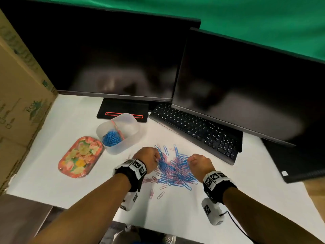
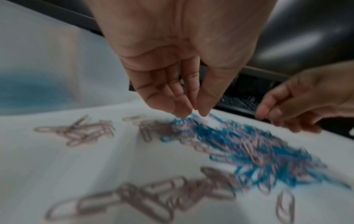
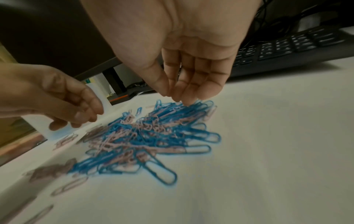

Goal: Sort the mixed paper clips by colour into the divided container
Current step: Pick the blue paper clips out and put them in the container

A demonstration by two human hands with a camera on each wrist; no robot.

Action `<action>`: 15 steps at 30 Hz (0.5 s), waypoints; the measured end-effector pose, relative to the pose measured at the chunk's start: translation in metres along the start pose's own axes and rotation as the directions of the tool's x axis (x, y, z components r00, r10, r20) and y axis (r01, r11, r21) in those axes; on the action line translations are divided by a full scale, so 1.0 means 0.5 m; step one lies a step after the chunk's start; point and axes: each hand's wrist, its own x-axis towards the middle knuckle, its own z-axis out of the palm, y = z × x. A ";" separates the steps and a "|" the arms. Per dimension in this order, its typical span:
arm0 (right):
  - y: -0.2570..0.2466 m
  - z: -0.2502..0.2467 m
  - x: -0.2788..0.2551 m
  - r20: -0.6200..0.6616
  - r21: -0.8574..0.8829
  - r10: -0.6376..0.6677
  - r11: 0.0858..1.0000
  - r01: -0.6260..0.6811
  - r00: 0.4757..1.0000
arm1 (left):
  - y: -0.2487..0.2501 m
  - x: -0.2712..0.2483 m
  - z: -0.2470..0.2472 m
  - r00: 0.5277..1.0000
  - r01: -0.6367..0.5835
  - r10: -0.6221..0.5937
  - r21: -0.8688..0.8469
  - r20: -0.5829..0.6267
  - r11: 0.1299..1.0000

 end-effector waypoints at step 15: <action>0.135 0.063 -0.070 -0.064 -0.101 -0.282 0.956 0.275 0.957 | -0.023 -0.003 0.052 0.992 0.068 -0.039 0.247 -0.122 0.967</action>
